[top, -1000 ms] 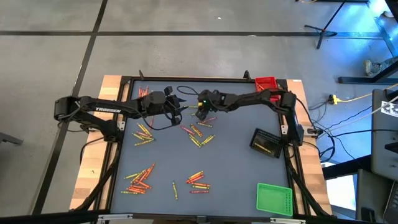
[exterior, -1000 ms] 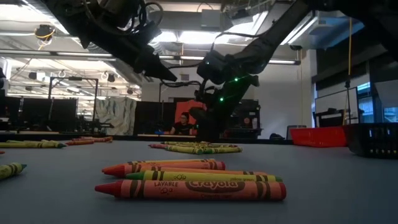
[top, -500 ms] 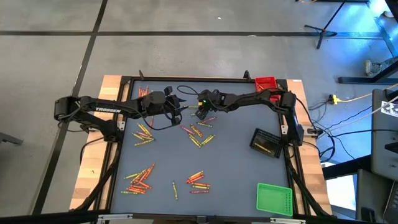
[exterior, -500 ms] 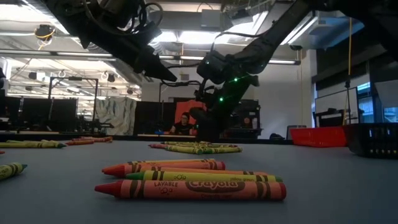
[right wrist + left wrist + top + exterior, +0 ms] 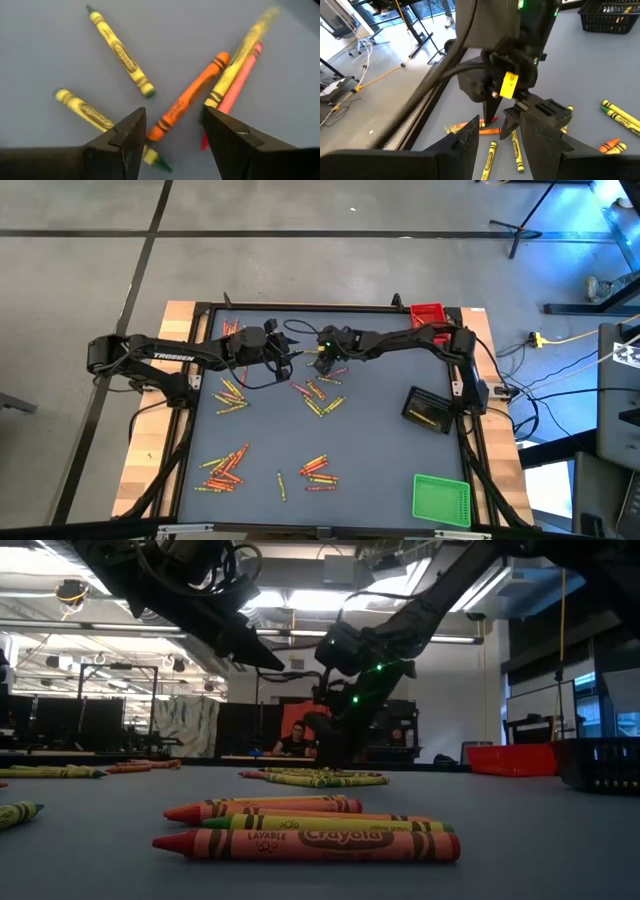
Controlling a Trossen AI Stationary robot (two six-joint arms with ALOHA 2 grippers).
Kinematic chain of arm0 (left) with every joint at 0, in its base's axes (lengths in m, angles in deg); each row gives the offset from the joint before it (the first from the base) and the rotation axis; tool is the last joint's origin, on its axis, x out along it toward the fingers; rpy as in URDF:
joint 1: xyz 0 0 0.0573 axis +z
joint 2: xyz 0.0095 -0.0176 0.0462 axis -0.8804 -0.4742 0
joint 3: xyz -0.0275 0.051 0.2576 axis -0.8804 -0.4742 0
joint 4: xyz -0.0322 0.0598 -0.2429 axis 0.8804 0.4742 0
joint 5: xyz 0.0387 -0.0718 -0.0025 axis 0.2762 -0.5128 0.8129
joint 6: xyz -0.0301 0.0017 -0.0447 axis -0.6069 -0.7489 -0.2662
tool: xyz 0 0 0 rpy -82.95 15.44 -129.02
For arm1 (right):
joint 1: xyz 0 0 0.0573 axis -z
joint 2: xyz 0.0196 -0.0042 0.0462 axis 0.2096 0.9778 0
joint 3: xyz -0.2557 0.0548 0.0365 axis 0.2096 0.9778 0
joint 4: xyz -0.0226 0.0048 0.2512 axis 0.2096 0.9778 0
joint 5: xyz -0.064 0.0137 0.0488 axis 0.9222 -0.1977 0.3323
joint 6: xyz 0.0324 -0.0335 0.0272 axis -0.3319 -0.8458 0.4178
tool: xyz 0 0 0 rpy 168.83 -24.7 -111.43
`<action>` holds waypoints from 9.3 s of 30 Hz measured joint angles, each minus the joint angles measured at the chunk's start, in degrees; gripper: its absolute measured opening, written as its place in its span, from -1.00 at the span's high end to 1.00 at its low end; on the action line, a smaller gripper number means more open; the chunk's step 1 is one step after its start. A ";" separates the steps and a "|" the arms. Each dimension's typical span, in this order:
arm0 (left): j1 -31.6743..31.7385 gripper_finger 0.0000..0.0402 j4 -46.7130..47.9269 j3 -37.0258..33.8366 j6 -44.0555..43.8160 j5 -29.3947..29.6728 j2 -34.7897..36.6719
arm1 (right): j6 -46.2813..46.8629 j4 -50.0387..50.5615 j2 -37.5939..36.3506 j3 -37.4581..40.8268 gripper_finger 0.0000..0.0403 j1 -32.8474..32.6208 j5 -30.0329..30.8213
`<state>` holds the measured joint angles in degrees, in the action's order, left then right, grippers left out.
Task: Sort crayons
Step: Put the orange crayon into the red basket, then put the red crayon into the green basket
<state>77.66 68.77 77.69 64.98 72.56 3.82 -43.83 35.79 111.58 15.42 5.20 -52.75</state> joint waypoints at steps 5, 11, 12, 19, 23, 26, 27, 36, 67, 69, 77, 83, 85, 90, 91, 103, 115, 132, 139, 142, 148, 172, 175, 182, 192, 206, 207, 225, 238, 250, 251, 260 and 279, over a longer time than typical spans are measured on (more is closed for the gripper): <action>0.00 0.36 0.00 0.00 -0.06 0.00 -0.02 | 0.00 -1.11 1.20 -0.16 0.10 0.20 0.15; 0.00 0.36 -0.02 0.00 -0.39 -0.19 -0.04 | -0.32 -1.12 1.37 -0.17 0.45 0.46 -0.09; 0.00 0.36 -0.01 0.00 -0.50 -0.20 -0.04 | -0.45 -1.04 1.37 -0.17 0.51 0.46 -0.17; 0.00 0.36 -0.01 0.00 -0.67 -0.22 -0.04 | -2.03 -0.81 1.39 -0.17 0.83 0.44 0.44; 0.00 0.36 0.00 0.00 -0.67 -0.22 -0.04 | -3.46 -0.77 1.39 -0.15 0.91 0.39 1.10; 0.00 0.36 0.00 0.00 -0.67 -0.21 -0.04 | -4.39 -0.78 1.40 -0.13 0.92 0.37 1.87; 0.00 0.36 -0.02 0.00 -0.67 -0.22 -0.04 | -4.80 -0.71 1.25 -0.13 0.92 0.35 2.38; 0.00 0.36 -0.02 0.00 -0.67 -0.22 -0.04 | -7.38 2.75 -3.39 0.17 0.90 0.50 10.00; -1.14 0.36 -0.50 0.00 -0.98 -3.91 -0.04 | -3.36 37.25 -43.64 16.20 0.91 20.57 13.24; -1.14 0.36 -0.50 0.00 -1.00 -3.89 -0.04 | -3.31 37.21 -44.09 18.15 0.91 23.38 12.61; -1.14 0.36 -0.50 0.00 -1.00 -3.89 -0.04 | -2.80 34.76 -42.54 23.68 0.91 31.75 10.18; -1.14 0.36 -0.50 0.00 -1.00 -3.89 -0.04 | -2.71 33.71 -40.19 25.42 0.91 34.33 9.95; -1.14 0.36 -0.50 0.00 -1.00 -3.89 -0.04 | -2.26 32.75 -39.44 25.99 0.91 34.73 9.94; -1.14 0.36 -0.50 0.00 -1.02 -3.89 -0.04 | -2.81 32.62 -38.54 26.12 0.78 34.88 9.77; -1.14 0.36 -0.50 0.00 -1.02 -3.89 -0.04 | -3.24 32.78 -38.54 26.11 0.70 34.88 9.40; -1.14 0.36 -0.72 0.00 -1.02 -3.89 -0.04 | -3.62 33.40 -38.61 20.69 -0.11 31.14 0.90; -1.14 0.37 -0.74 0.00 -1.05 -3.89 -0.04 | -10.03 2.91 -30.74 21.20 -0.07 16.92 -10.72; -1.14 0.37 -1.13 0.07 -1.00 -4.23 -0.07 | -18.86 2.55 -7.53 5.39 0.23 14.99 -14.51; -1.14 0.37 -1.09 0.07 -0.98 -4.55 -0.07 | -18.10 8.06 -2.39 -2.10 0.32 14.99 -14.47; -1.14 0.37 -1.09 0.07 -0.98 -4.55 -0.07 | -18.05 9.89 -0.63 -3.11 0.34 14.98 -14.34; -1.14 0.37 -1.07 0.07 -0.98 -4.55 -0.07 | -18.36 11.40 0.10 -3.54 0.35 14.93 -12.49; -1.14 0.37 -1.09 0.04 -1.00 -4.54 -0.07 | -21.48 18.05 -5.84 -2.97 0.96 12.85 -9.00; -1.14 0.37 -1.09 0.04 -1.00 -4.55 -0.07 | -21.44 23.14 -9.99 -3.15 0.94 10.48 -7.89; -1.14 0.37 -1.07 0.04 -1.00 -4.55 -0.07 | -16.52 37.44 -18.88 -3.11 0.89 2.21 -4.69; -1.18 0.37 -0.92 0.02 -0.98 -4.94 -0.07 | -0.29 51.90 -29.14 -3.04 0.89 -16.94 -4.96; -2.64 0.37 -2.00 -0.02 -0.55 -4.96 -0.07 | 33.04 61.75 -37.12 -3.06 0.88 -47.56 0.00; -2.64 0.37 -2.17 -0.02 -0.54 -4.96 -0.07 | 36.26 62.15 -37.25 -3.06 0.88 -50.15 0.97; -5.89 0.37 -7.64 -0.02 -2.44 -4.87 -0.07 | 95.76 62.50 -27.13 -3.10 0.88 -85.66 3.78; -7.19 0.37 -8.43 -0.02 -2.16 -4.96 -0.07 | 98.21 56.33 -19.11 -3.10 0.88 -87.87 1.01; -7.15 0.37 -8.68 -0.02 -1.94 -4.96 -0.07 | 105.69 56.79 -13.74 -3.15 0.80 -88.47 -7.42; -7.15 0.37 -8.68 -0.02 -1.94 -4.96 -0.07 | 104.77 57.62 -13.74 -3.15 0.77 -88.30 -8.90; -7.15 0.37 -8.44 -0.02 -1.98 -4.96 -0.07 | 97.05 60.98 -13.94 -3.37 0.58 -85.84 -11.11; -7.35 0.37 -2.70 0.02 -2.20 -5.26 -0.07 | 68.51 74.42 -25.84 -3.15 0.56 -68.18 30.55</action>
<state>70.32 66.07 77.71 62.78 67.30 3.75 24.68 110.21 85.73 12.27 -62.98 -22.20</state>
